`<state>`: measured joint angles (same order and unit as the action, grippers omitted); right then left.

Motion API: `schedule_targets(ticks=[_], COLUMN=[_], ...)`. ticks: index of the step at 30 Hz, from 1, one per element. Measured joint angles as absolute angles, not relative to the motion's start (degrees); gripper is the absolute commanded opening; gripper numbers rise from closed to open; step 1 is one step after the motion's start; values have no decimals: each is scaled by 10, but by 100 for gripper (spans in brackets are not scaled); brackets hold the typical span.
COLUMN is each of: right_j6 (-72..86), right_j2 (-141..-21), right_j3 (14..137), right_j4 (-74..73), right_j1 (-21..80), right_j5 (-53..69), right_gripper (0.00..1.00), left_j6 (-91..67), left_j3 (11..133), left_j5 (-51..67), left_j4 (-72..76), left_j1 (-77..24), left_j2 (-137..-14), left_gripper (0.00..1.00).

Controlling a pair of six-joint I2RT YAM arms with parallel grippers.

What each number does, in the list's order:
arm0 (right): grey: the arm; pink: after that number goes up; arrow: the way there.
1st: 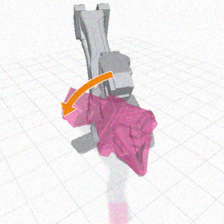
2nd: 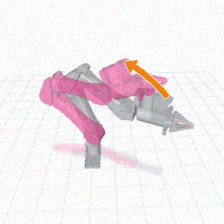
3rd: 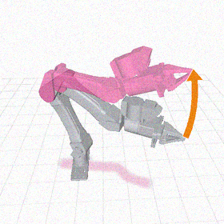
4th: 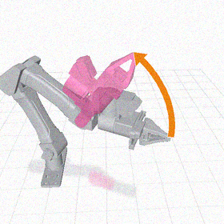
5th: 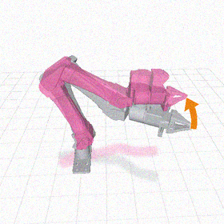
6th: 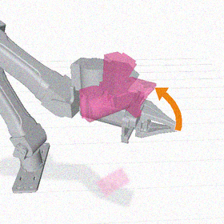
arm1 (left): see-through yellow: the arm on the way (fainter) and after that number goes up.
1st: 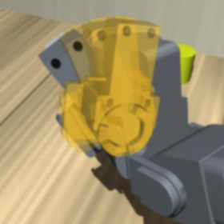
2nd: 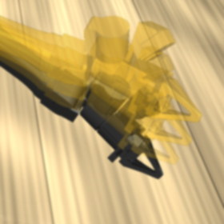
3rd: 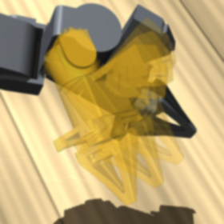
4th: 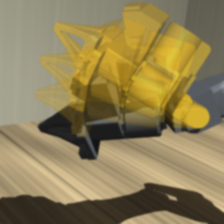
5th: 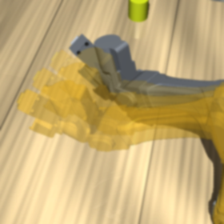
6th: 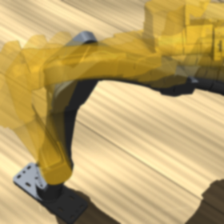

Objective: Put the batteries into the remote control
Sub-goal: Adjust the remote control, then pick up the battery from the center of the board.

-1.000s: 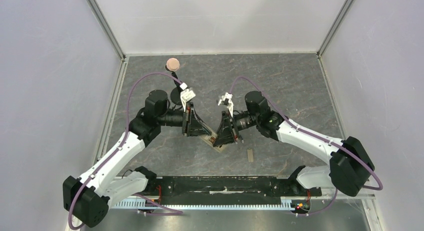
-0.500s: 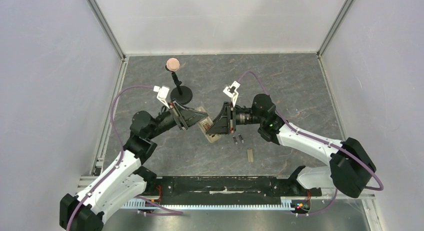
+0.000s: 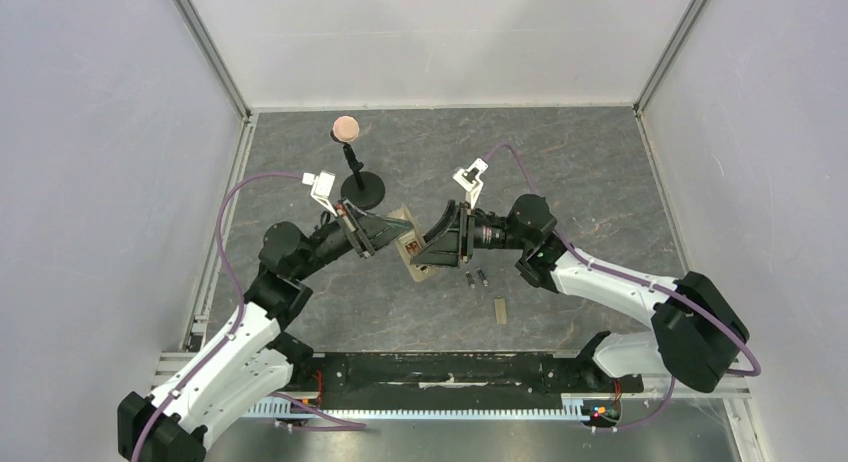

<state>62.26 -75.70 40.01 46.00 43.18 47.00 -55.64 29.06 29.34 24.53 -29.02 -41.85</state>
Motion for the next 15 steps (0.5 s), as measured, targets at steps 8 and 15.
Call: schedule_targets(ticks=[8, 15], right_j6=[425, 321], right_j2=[-673, -717], right_j3=[421, 442], right_j4=[162, -41], right_j1=[416, 414], right_j5=[261, 70], right_gripper=[65, 43], left_j6=[-445, -397], left_j3=[330, 330], left_j5=[99, 6], left_j4=[-14, -111], left_j1=[-290, -289], left_j2=[-374, -351], left_gripper=[2, 2])
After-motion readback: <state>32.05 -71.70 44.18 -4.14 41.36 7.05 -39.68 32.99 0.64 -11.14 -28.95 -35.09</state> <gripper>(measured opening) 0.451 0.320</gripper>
